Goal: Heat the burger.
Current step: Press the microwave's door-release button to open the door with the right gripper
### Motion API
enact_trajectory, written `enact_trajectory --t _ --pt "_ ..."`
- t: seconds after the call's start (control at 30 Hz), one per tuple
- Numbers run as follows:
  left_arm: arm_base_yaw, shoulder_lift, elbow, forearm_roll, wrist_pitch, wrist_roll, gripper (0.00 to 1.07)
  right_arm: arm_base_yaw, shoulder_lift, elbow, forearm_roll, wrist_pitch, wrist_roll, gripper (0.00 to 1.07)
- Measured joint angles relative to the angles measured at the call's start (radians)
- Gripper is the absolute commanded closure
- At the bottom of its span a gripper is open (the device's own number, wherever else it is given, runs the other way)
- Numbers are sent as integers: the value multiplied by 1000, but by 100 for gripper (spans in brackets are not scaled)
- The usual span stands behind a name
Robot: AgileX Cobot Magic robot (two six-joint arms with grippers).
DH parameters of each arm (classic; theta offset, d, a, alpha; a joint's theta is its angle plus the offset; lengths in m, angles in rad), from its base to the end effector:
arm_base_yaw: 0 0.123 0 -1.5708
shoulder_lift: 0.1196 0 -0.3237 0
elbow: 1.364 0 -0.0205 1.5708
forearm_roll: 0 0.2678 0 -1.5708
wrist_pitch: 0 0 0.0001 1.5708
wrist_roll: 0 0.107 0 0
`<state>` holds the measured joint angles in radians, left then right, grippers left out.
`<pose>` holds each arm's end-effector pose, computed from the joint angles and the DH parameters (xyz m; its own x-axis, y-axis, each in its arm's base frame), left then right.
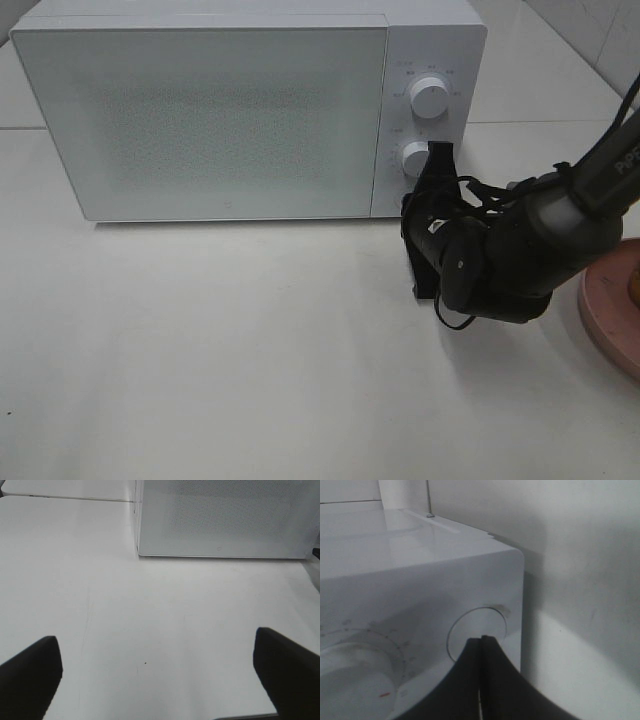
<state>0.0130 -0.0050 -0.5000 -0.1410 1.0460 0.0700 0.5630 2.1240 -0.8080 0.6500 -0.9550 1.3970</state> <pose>-0.0150 -0.0132 0.2803 -0.4345 -0.0066 -0.9006 0.0962 0.9939 -0.0537 0.3640 0.1673 0.0957 0.0008 0.9992 0.0402 0.3265 -0.0383 0.9444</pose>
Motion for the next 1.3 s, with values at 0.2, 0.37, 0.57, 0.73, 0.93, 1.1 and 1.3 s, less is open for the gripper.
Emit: enact_trajectory --t 0.2,0.37,0.57,0.73,0.93,1.1,1.3 --pt "0 0 0 0 0 0 10 0 27 -18 -11 3 16 107" --pt "0 0 0 0 0 0 10 -10 27 -18 -11 -1 15 107" --pt "0 0 0 0 0 0 10 -23 30 -33 -11 -2 12 107" --pt "0 0 0 0 0 0 10 -25 36 -45 -13 0 6 107" --pt "0 0 0 0 0 0 10 -34 36 -48 -21 6 -8 107" --pt "0 0 0 0 0 0 10 -34 36 -48 -22 2 -9 107" --pt "0 0 0 0 0 0 10 -38 43 -68 -17 7 -9 107"
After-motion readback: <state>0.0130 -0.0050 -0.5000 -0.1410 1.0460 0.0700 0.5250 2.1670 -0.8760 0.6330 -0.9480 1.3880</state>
